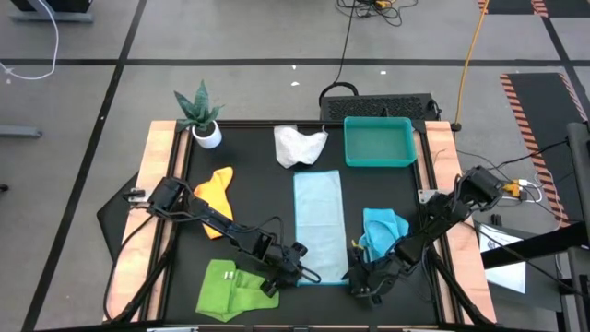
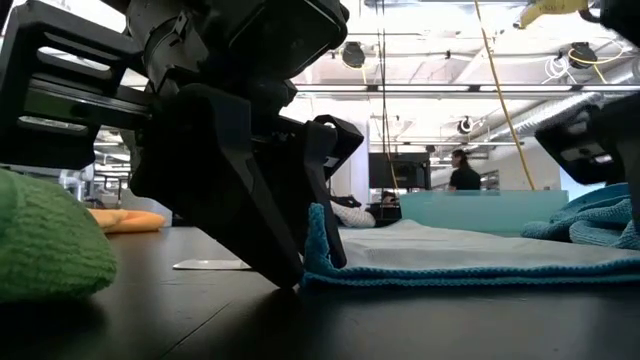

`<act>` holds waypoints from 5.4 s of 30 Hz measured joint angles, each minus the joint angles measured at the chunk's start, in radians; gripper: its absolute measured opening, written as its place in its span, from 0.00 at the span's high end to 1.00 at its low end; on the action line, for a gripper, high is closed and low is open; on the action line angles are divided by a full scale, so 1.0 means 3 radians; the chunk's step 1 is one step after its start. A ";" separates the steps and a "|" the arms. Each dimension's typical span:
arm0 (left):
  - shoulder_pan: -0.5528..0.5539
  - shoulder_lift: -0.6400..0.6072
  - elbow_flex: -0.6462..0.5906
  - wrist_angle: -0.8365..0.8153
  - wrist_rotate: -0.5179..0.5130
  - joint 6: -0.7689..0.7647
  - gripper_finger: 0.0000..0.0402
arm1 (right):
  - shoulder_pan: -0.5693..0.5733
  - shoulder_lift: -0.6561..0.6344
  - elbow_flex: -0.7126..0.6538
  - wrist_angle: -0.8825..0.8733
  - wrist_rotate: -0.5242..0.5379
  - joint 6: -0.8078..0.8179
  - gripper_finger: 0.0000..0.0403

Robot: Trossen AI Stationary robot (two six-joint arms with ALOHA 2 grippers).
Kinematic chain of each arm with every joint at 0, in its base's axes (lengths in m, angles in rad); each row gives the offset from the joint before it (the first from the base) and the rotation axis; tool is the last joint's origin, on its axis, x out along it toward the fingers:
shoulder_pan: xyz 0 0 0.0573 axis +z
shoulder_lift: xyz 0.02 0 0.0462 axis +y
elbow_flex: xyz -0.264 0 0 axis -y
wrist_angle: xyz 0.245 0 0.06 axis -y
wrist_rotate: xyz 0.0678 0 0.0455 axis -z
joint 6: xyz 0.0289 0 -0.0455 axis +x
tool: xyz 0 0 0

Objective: Fold microfiber towels
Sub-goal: Fold the blue microfiber towel

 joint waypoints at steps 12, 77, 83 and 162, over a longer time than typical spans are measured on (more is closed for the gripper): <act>0.0000 0.0004 -0.0003 -0.0011 -0.0040 -0.0084 0.68 | -0.0017 0.0118 0.0014 -0.0251 -0.0109 0.0144 0.65; 0.0698 -0.1297 -0.0380 -0.0782 -0.0295 -0.1043 1.00 | -0.0929 -0.0724 0.0338 -0.1243 -0.0074 0.2221 1.00; 0.0960 -0.1237 -0.0385 -0.0616 -0.0163 -0.0835 1.00 | -0.1040 -0.0724 0.0337 -0.1557 -0.0061 0.2384 1.00; 0.1105 -0.0483 -0.0382 -0.0199 0.0108 -0.0506 0.99 | -0.1143 -0.0623 -0.0345 -0.0857 0.0264 0.2719 1.00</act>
